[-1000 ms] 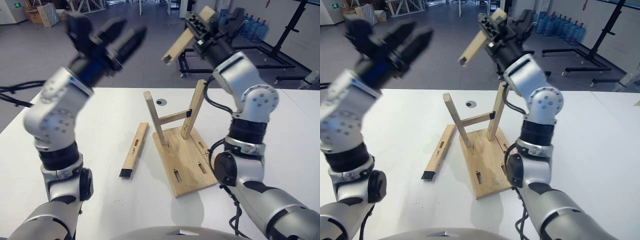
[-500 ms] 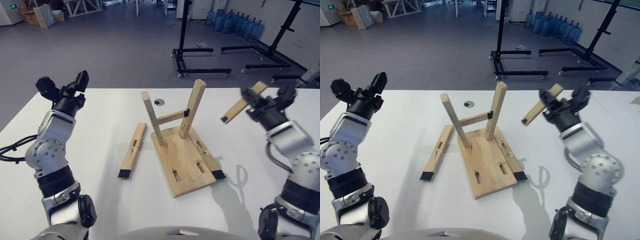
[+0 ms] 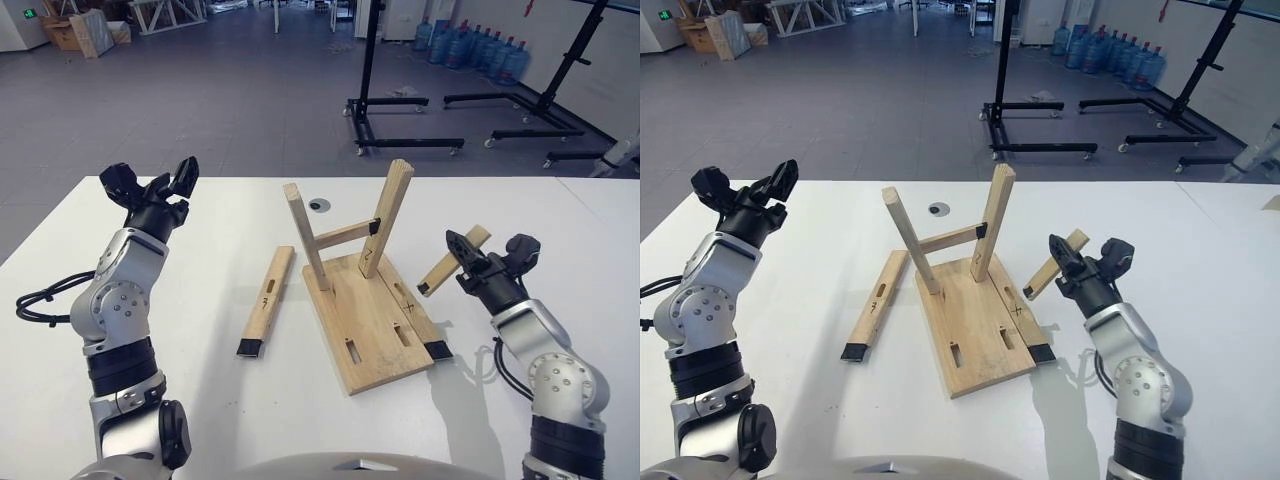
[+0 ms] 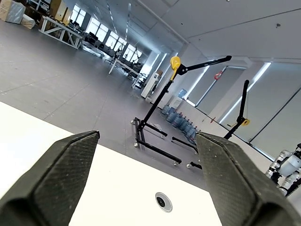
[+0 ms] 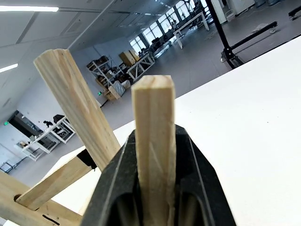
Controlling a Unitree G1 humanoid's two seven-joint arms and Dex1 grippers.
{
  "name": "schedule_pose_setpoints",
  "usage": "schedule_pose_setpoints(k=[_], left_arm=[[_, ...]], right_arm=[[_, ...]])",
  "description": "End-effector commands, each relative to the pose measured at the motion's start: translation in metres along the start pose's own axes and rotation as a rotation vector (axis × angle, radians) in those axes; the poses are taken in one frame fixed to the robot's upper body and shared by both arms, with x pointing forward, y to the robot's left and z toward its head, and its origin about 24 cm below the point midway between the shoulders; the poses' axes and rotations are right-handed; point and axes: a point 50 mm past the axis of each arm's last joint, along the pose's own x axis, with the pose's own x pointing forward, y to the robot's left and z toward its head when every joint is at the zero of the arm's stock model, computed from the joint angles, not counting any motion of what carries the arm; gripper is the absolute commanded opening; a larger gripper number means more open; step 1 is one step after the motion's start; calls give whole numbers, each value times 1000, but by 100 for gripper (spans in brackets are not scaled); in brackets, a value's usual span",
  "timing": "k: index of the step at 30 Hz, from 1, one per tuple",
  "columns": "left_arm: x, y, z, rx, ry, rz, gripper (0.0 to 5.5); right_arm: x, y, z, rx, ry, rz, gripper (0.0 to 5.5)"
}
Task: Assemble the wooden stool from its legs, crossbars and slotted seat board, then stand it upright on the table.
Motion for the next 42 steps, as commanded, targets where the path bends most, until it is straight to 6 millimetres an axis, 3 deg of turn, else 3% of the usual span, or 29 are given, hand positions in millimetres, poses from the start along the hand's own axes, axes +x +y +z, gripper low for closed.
schedule_pose_setpoints(k=[1, 5, 11, 24, 35, 42], left_arm=[[1, -3, -2, 7, 3, -10, 372], [4, -5, -5, 11, 9, -20, 372], [2, -6, -8, 10, 13, -32, 372], [4, -8, -8, 16, 13, -44, 372], [6, -10, -9, 31, 15, -57, 372], [7, -11, -9, 47, 15, -66, 372]], right_arm=[[17, 8, 2, 10, -91, 20, 40], [28, 3, -4, -28, -133, 6, 40], [28, 3, -29, -14, -88, 10, 40], [20, -16, -41, -68, -38, -31, 40], [29, -15, -47, -123, -20, -5, 40], [19, -14, -59, -257, 11, 0, 40]])
